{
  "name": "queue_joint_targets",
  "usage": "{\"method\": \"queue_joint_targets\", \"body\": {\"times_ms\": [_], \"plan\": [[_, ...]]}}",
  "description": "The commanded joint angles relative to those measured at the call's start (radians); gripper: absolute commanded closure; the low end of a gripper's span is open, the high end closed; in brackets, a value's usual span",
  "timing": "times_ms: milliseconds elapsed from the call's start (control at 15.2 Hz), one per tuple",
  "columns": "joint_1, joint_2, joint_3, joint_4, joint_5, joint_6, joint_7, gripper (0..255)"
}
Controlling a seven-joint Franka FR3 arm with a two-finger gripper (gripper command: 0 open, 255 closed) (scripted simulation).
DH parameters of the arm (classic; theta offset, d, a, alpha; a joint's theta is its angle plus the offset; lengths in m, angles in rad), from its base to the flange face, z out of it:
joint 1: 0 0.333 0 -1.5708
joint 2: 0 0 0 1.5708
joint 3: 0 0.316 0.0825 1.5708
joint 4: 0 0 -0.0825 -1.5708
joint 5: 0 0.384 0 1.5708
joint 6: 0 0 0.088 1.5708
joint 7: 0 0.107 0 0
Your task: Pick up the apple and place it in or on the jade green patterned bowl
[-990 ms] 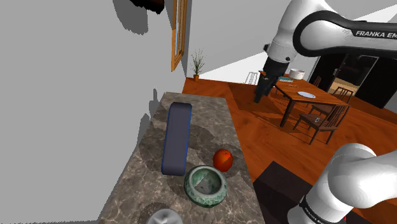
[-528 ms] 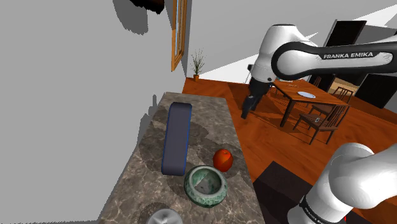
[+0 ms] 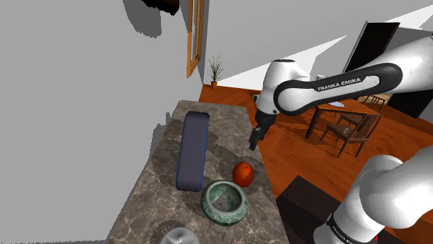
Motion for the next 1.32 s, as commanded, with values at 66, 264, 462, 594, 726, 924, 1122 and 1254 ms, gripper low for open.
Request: {"method": "queue_joint_targets", "body": {"times_ms": [66,264,462,594,726,924,1122,1254], "plan": [[0.02,0.091,0.006,-0.023,0.021,0.097,-0.015,0],[0.031,0.155,0.01,-0.036,0.034,0.164,-0.025,0],[0.032,0.186,0.012,-0.054,0.036,0.213,-0.026,0],[0.033,0.209,0.013,-0.064,0.037,0.246,-0.026,0],[0.033,0.227,0.013,-0.072,0.038,0.273,-0.026,0],[0.033,0.227,0.013,-0.072,0.038,0.273,-0.026,0],[0.033,0.227,0.013,-0.072,0.038,0.273,-0.026,0],[0.033,0.227,0.013,-0.072,0.038,0.272,-0.026,255]]}}
